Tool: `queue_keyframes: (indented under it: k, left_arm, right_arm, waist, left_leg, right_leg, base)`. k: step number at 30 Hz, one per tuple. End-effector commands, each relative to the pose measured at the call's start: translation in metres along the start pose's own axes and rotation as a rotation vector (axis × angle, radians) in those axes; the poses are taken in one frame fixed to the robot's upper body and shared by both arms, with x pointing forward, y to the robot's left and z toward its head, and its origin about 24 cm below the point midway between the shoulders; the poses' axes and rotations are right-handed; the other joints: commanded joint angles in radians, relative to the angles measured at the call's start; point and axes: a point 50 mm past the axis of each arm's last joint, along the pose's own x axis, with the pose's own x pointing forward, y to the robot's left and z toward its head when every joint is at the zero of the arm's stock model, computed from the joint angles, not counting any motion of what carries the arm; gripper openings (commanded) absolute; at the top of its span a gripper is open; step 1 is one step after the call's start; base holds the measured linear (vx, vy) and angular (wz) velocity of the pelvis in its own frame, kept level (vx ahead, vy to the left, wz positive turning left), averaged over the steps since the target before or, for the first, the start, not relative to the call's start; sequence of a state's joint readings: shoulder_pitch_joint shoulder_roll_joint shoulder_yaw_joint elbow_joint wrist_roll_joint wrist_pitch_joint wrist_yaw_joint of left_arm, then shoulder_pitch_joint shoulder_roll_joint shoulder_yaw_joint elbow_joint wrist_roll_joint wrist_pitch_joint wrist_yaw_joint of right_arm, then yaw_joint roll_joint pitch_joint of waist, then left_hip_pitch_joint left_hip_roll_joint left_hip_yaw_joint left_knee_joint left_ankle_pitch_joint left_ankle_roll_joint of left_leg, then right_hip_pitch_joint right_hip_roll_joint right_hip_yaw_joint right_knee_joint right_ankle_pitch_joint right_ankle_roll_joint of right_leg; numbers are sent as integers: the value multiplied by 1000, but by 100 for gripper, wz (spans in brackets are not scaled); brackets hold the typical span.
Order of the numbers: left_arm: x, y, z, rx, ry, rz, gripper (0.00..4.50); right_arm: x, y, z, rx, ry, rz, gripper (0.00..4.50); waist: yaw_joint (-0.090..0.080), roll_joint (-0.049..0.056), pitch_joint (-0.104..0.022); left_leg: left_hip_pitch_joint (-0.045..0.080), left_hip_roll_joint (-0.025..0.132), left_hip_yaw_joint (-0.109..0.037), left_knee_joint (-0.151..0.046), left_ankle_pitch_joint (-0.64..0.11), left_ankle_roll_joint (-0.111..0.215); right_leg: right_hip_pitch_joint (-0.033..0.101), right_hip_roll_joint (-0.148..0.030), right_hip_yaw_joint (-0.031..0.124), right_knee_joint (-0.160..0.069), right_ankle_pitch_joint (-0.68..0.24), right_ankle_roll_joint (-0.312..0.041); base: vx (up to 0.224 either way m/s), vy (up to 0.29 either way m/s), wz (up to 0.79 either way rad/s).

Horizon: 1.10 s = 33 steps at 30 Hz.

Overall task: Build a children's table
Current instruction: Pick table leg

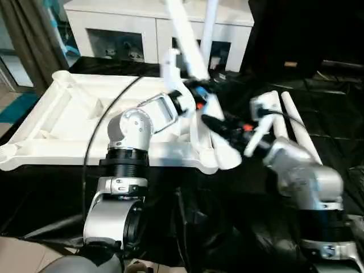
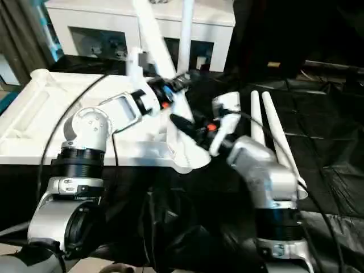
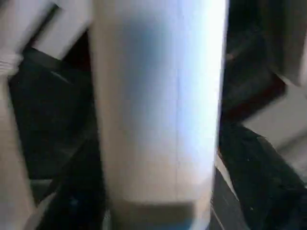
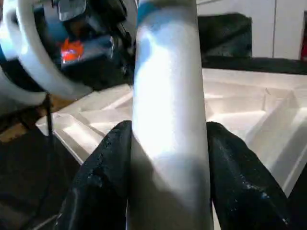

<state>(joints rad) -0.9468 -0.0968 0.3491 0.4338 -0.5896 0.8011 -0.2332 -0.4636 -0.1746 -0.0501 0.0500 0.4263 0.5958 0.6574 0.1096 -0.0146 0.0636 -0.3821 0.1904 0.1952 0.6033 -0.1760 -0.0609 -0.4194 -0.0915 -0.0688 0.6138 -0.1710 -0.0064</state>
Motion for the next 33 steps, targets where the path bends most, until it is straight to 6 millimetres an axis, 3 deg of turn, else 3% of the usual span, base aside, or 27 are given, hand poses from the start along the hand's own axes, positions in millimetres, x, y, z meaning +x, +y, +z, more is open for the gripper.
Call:
queue_keyframes:
  k: [1,2,7,12,13,15,18,20,27,28,33]
  left_arm:
    - [2,-1,1,8,-4,28,333]
    - [2,0,2,7,-13,42,292]
    - [1,-1,1,17,-13,52,264]
    - [2,-4,-1,45,6,40,214]
    - [2,-6,-2,61,14,23,201]
    - [1,-7,-2,78,24,2,191]
    - [-2,-10,1,128,39,-86,182]
    - [-6,-11,3,163,60,-162,182]
    - [-17,-17,7,198,138,-384,181]
    - [-19,-20,9,184,134,-439,181]
    - [-25,-30,10,189,149,-594,181]
  right_arm:
    - [3,1,8,-37,-24,-1,183]
    - [5,2,8,-42,-25,-7,183]
    - [8,3,7,-56,-23,-11,183]
    - [10,3,8,-69,-25,-16,183]
    - [11,3,9,-80,-21,-22,183]
    - [11,3,9,-76,-18,-20,183]
    - [7,6,7,-21,-4,42,253]
    - [1,4,5,-8,18,64,255]
    - [-18,-3,0,48,93,151,326]
    - [-22,-2,-2,55,123,185,336]
    - [-27,2,-8,47,202,254,342]
  waist:
    - [1,-22,-83]
    - [2,-22,-84]
    - [2,-23,-83]
    - [3,-24,-81]
    - [3,-18,-82]
    - [1,-21,-81]
    - [2,-20,-81]
    - [4,-15,-82]
    - [5,-16,-82]
    - [5,-21,-82]
    - [6,-21,-81]
  left_leg:
    - [13,28,-15,-60,-83,79]
    - [12,29,-14,-59,-75,83]
    - [13,30,-14,-58,-63,92]
    - [11,29,-15,-59,-73,87]
    - [12,29,-16,-59,-74,86]
    - [12,28,-15,-59,-75,80]
    - [14,29,-15,-60,-77,82]
    - [15,28,-16,-59,-64,90]
    - [16,30,-14,-60,-81,78]
    - [16,29,-14,-59,-82,78]
    - [14,32,-13,-59,-89,71]
  right_leg:
    - [65,-48,38,-64,-126,-196]
    - [64,-48,39,-63,-115,-201]
    - [65,-48,40,-57,-57,-225]
    - [68,-51,40,-59,-80,-215]
    - [68,-51,40,-59,-82,-214]
    - [67,-49,40,-60,-82,-212]
    - [68,-49,40,-59,-80,-213]
    - [68,-47,40,-56,-69,-218]
    - [71,-51,41,-53,-55,-245]
    - [73,-51,41,-53,-58,-247]
    - [72,-55,43,-54,-83,-244]
  base:
    - [0,0,0]
    - [0,0,0]
    - [0,0,0]
    - [0,0,0]
    - [0,0,0]
    - [0,0,0]
    - [0,0,0]
    - [0,0,0]
    - [0,0,0]
    - [0,0,0]
    - [0,0,0]
